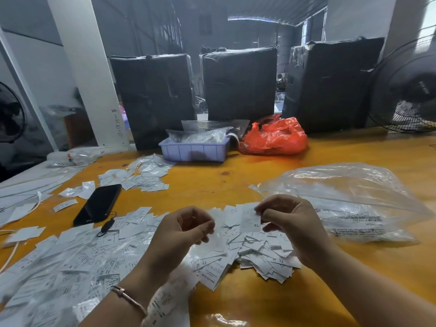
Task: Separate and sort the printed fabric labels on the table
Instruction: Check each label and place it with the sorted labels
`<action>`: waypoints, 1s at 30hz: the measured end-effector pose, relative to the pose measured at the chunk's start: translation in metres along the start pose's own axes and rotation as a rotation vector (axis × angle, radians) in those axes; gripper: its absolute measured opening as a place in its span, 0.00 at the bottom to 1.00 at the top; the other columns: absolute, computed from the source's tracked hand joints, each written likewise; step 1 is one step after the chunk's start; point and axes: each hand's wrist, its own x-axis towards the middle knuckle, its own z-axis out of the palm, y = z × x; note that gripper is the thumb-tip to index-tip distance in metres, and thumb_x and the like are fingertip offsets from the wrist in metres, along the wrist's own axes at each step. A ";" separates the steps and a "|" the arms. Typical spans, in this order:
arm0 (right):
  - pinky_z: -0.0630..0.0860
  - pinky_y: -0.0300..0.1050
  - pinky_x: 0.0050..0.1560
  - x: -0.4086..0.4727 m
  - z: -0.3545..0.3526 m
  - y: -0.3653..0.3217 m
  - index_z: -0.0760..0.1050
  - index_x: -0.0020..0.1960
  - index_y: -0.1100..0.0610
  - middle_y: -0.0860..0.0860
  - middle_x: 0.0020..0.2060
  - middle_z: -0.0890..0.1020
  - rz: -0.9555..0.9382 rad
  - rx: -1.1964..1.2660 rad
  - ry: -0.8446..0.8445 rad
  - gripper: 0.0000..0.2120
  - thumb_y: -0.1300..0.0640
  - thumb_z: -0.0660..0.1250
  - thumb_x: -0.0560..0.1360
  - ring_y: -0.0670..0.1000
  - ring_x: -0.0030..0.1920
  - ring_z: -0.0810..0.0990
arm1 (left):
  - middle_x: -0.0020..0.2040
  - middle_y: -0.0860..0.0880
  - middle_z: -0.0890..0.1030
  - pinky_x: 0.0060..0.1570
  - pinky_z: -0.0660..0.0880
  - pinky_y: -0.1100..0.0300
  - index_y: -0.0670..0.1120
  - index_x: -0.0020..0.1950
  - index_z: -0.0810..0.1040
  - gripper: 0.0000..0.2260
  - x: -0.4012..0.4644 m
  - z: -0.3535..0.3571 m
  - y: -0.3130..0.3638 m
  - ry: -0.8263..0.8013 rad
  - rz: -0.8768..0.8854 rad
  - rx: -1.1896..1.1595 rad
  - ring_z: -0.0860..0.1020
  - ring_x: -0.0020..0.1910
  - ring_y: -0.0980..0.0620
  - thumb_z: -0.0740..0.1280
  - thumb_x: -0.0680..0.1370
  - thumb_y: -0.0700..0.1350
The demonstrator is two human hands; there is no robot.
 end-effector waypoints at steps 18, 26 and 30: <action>0.74 0.38 0.37 -0.005 0.014 0.000 0.85 0.42 0.53 0.52 0.42 0.80 -0.059 -0.324 -0.189 0.14 0.70 0.67 0.73 0.50 0.42 0.78 | 0.45 0.37 0.84 0.54 0.79 0.53 0.43 0.39 0.81 0.11 -0.001 0.003 0.005 -0.087 -0.110 -0.158 0.83 0.48 0.42 0.79 0.63 0.45; 0.73 0.43 0.35 -0.010 0.023 -0.005 0.84 0.37 0.55 0.44 0.32 0.79 -0.222 -0.443 -0.233 0.04 0.57 0.75 0.70 0.44 0.33 0.76 | 0.36 0.46 0.80 0.38 0.75 0.63 0.40 0.39 0.81 0.10 -0.004 0.008 0.004 -0.162 -0.010 -0.014 0.77 0.36 0.53 0.77 0.68 0.44; 0.69 0.36 0.33 -0.010 0.020 -0.004 0.83 0.37 0.59 0.44 0.31 0.76 -0.289 -0.550 -0.270 0.04 0.61 0.74 0.70 0.42 0.33 0.74 | 0.35 0.46 0.84 0.34 0.77 0.60 0.41 0.42 0.83 0.09 -0.006 0.010 0.005 -0.243 -0.001 0.173 0.83 0.35 0.48 0.75 0.71 0.47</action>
